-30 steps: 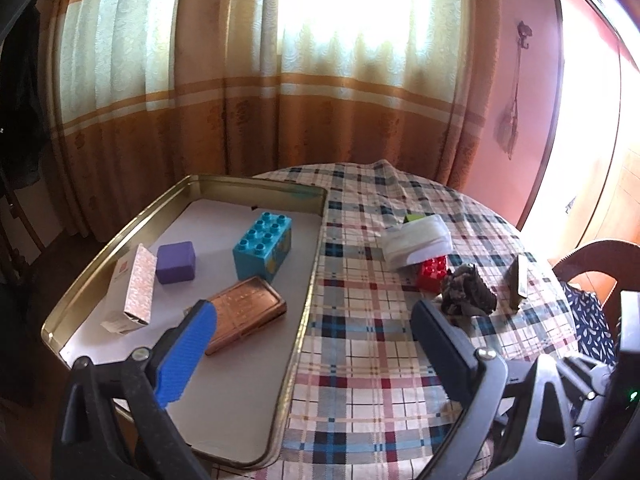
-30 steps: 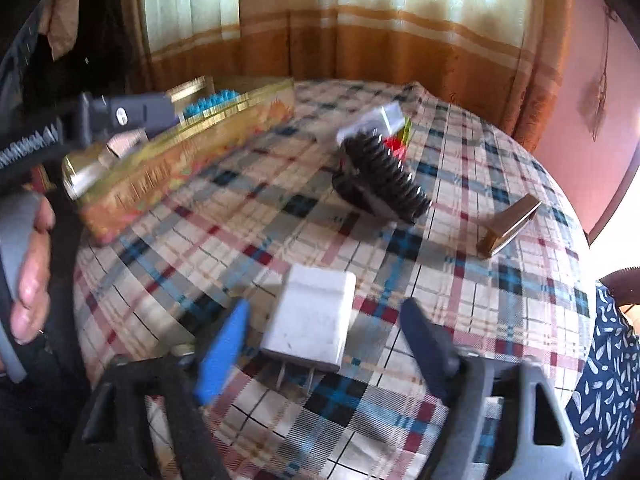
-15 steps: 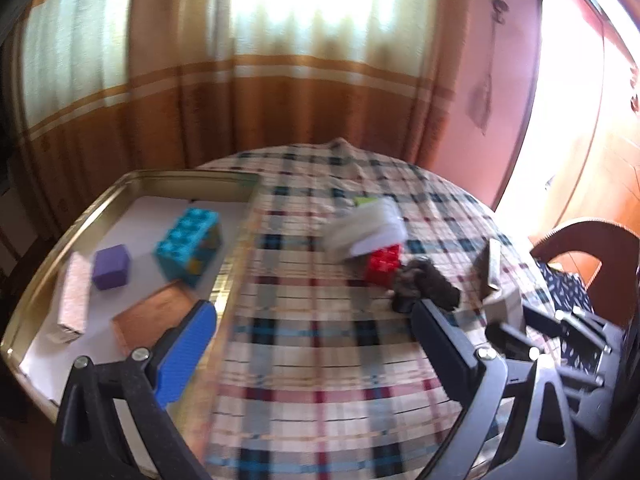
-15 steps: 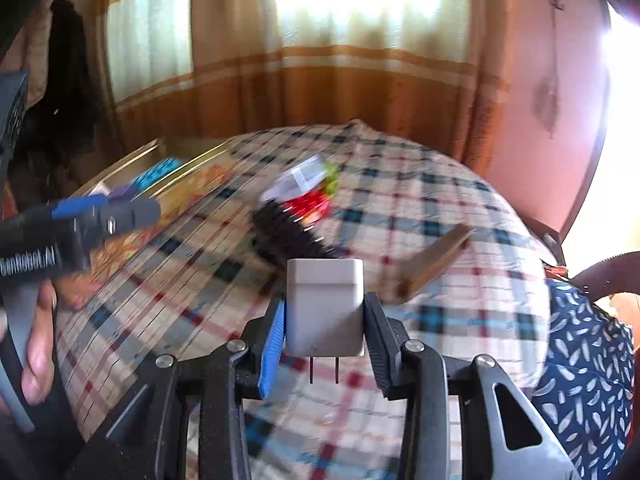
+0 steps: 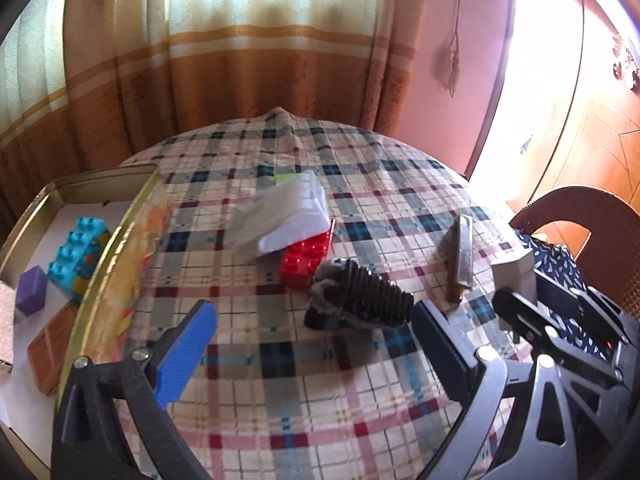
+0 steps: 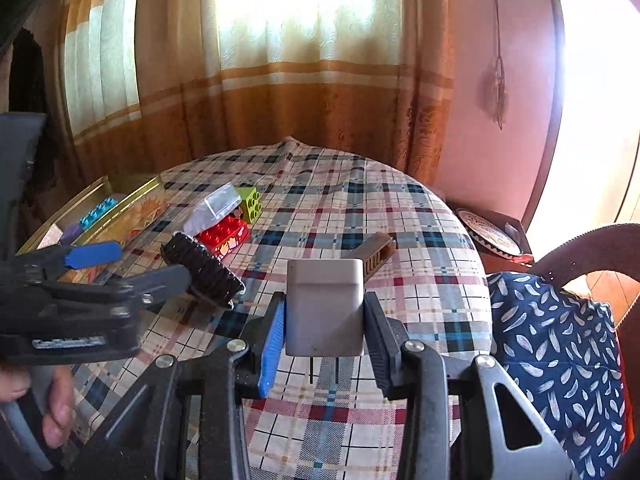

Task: Organize rigid objects
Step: 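Grasp black bristle brush with left tool while right tool grasps white charger, then lift black brush with left tool while right tool holds white charger raised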

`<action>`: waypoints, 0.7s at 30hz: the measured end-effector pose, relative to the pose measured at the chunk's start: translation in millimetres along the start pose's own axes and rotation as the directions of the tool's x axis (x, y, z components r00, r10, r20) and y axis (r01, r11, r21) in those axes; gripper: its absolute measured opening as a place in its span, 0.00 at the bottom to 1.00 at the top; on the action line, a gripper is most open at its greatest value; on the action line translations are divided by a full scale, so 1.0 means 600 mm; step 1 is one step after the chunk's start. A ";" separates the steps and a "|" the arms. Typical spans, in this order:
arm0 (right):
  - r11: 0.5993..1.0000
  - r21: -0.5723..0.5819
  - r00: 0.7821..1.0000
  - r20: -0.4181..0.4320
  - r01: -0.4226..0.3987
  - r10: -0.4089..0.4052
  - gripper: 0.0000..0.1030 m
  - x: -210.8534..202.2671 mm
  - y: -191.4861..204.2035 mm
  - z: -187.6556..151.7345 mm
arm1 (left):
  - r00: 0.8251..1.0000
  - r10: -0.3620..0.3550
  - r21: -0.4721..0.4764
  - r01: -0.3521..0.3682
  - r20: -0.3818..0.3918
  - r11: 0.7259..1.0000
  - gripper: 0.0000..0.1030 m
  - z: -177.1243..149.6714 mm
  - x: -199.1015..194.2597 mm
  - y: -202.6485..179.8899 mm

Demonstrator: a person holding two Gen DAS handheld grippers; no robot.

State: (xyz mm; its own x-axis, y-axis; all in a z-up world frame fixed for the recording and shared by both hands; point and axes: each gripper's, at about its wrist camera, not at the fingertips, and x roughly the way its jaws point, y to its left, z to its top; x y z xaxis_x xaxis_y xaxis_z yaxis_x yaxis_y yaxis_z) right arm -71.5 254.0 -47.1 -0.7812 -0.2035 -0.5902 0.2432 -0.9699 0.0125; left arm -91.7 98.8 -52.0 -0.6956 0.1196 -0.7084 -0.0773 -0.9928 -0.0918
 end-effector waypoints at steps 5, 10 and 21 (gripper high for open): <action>1.000 -0.012 1.000 0.017 -0.008 0.008 0.39 -0.004 0.007 -0.001 | 1.000 0.008 0.026 -0.008 0.012 1.000 0.93 0.010 0.013 -0.014; 1.000 -0.023 0.999 0.029 -0.016 0.017 0.39 -0.006 0.014 -0.001 | 0.997 -0.071 0.044 0.072 -0.009 0.996 0.43 0.004 0.025 -0.021; 0.997 -0.057 0.996 0.059 -0.058 0.061 0.39 -0.002 0.057 0.009 | 0.995 -0.047 0.050 0.043 0.087 0.998 0.33 -0.015 -0.026 0.006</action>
State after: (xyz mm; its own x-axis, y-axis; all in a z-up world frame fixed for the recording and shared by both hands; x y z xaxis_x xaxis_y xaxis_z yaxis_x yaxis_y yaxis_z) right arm -65.3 220.3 -41.6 -0.7974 -0.2701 -0.5396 0.3205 -0.9472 0.0004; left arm -74.7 93.3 -47.2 -0.7509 0.1648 -0.6395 -0.1428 -0.9860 -0.0865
